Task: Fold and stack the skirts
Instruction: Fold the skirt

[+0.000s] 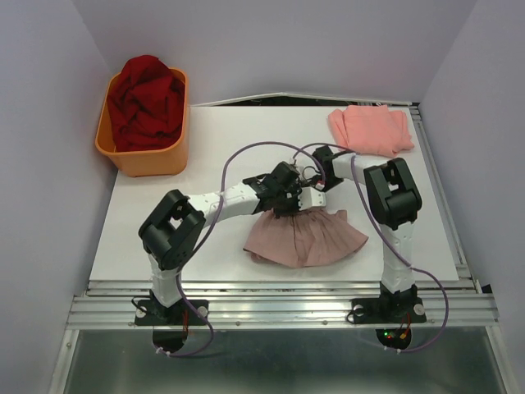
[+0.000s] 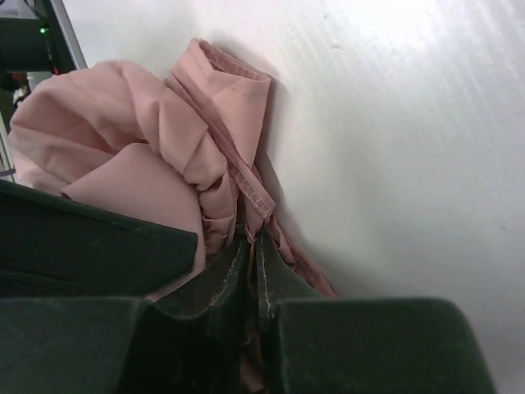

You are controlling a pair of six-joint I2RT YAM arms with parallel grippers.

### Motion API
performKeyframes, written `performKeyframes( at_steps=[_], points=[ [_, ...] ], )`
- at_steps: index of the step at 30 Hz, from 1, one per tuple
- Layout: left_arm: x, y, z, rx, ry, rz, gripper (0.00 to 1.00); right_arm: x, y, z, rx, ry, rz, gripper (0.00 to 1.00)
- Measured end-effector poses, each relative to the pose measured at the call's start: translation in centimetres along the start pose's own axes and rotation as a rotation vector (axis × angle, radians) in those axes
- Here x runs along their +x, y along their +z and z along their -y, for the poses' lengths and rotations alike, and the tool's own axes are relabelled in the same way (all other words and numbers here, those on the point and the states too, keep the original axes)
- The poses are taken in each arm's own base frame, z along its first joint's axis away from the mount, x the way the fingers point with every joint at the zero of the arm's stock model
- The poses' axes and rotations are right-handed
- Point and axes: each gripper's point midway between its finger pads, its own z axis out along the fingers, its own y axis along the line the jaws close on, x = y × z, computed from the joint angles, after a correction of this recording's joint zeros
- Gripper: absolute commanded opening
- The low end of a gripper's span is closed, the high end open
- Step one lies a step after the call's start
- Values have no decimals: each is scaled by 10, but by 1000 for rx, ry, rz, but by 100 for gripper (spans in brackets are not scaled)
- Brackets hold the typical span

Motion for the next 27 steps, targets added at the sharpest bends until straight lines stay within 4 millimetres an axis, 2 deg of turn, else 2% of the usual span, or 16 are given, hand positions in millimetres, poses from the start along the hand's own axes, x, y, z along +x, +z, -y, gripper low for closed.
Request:
performKeyframes(
  at_steps=[5,11,14,15,19,21,22,24,25,27],
  points=[
    [10,16,-2,-27,-3,-5,0,-4,0,8,37,25,-6,24],
    [7,18,-13,-76,-2,14,1,-24,-16,22,137,86,37,41],
    [12,20,-11,-82,-10,8,16,-44,-35,36,220,84,88,50],
    [15,21,-9,-80,-16,1,24,-55,-44,43,259,76,119,54],
    [15,16,-8,-91,-38,-9,41,-79,-77,62,364,61,202,59],
    [12,5,-11,-109,-55,-17,44,-87,-96,66,408,59,242,59],
    [10,0,-12,-114,-61,-20,58,-90,-104,65,423,56,257,60],
    [-2,-19,-22,-147,-78,-9,69,-95,-120,61,453,47,289,60],
    [-11,-31,-28,-167,-91,9,86,-100,-134,52,466,30,317,61],
    [-31,-58,-40,-210,-120,57,93,-105,-152,32,474,0,358,63]
  ],
)
